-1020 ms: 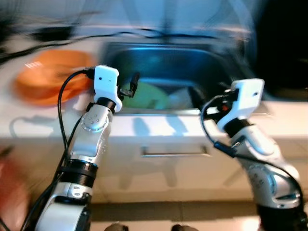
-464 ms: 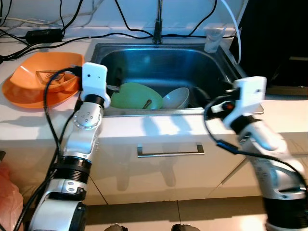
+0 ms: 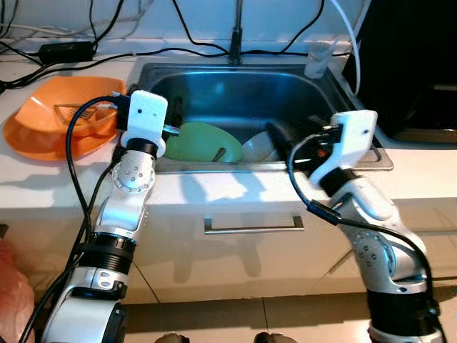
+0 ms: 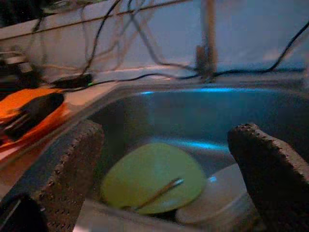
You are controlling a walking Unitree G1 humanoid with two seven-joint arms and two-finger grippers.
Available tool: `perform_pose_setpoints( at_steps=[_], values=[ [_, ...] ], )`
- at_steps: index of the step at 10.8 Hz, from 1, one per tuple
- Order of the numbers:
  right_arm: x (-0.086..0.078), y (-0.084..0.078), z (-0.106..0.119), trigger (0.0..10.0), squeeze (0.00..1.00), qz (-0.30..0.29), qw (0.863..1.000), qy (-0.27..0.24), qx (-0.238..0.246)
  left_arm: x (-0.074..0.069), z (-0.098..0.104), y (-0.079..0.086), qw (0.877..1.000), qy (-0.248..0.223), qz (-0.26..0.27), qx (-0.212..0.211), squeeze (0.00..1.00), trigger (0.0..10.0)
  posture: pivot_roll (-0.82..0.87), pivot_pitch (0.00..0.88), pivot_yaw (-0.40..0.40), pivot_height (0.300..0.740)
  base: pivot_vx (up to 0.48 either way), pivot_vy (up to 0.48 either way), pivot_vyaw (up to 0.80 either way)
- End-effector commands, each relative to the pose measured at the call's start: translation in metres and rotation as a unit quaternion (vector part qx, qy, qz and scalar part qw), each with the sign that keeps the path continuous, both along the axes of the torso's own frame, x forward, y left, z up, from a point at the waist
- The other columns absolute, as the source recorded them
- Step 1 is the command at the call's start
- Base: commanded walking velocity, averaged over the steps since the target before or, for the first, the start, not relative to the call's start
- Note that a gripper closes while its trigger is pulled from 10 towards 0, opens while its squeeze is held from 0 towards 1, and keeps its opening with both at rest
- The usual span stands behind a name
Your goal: Kitchen organization
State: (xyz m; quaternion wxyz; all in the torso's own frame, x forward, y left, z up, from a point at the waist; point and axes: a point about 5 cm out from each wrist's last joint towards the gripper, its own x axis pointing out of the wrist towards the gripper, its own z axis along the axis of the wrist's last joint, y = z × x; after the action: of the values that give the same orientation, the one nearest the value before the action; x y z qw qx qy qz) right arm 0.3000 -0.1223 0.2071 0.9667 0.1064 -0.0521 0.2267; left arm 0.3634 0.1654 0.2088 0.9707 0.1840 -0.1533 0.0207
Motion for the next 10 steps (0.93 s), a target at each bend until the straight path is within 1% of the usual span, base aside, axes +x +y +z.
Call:
perform_pose_setpoints(
  at_steps=[1, 2, 3, 4, 6, 7, 8, 10],
  values=[
    [-0.003, 0.005, 0.006, 10.0, 0.56, 0.025, 1.000, -0.009, 0.002, -0.002, 0.001, 0.005, 1.000, -0.007, 0.017, 0.009, 0.00, 10.0, -0.09, 0.091, -0.018, 0.740, 0.000, 0.000, 0.00],
    [-0.005, 0.008, 0.006, 10.0, 0.56, 0.037, 0.999, -0.015, -0.008, -0.002, 0.001, 0.008, 1.000, -0.005, 0.021, 0.004, 0.00, 10.0, -0.09, 0.093, -0.023, 0.740, 0.000, 0.000, 0.80],
    [-0.004, 0.009, 0.006, 10.0, 0.56, 0.037, 0.999, -0.012, -0.006, -0.002, 0.002, 0.008, 1.000, -0.007, 0.024, 0.004, 0.00, 10.0, -0.09, 0.093, -0.026, 0.740, 0.000, 0.000, 0.80],
    [-0.003, 0.009, 0.007, 10.0, 0.55, 0.034, 0.999, -0.010, -0.002, -0.002, 0.003, 0.008, 1.000, -0.009, 0.026, 0.004, 0.00, 10.0, -0.08, 0.094, -0.026, 0.740, 0.000, 0.000, 0.00],
    [-0.001, 0.007, 0.008, 10.0, 0.42, 0.022, 1.000, -0.010, 0.000, -0.002, 0.006, 0.010, 0.999, -0.015, 0.029, 0.017, 0.00, 10.0, -0.08, 0.095, -0.026, 0.740, 0.000, 0.000, 0.00],
    [-0.001, 0.007, 0.009, 10.0, 0.42, 0.020, 1.000, -0.011, 0.001, 0.000, 0.008, 0.013, 0.999, -0.016, 0.030, 0.024, 0.00, 10.0, -0.08, 0.099, -0.024, 0.740, 0.000, 0.000, 0.00],
    [-0.001, 0.008, 0.010, 10.0, 0.41, 0.019, 1.000, -0.012, 0.002, 0.005, 0.007, 0.017, 0.999, -0.006, 0.036, 0.022, 0.00, 10.0, -0.09, 0.100, -0.022, 0.740, 0.000, 0.000, 0.00],
    [-0.002, 0.009, 0.011, 10.0, 0.40, 0.019, 1.000, -0.014, 0.002, 0.007, 0.012, 0.018, 0.999, -0.011, 0.029, 0.033, 0.00, 10.0, -0.09, 0.103, -0.020, 0.740, 0.000, 0.000, 0.00]
  ],
)
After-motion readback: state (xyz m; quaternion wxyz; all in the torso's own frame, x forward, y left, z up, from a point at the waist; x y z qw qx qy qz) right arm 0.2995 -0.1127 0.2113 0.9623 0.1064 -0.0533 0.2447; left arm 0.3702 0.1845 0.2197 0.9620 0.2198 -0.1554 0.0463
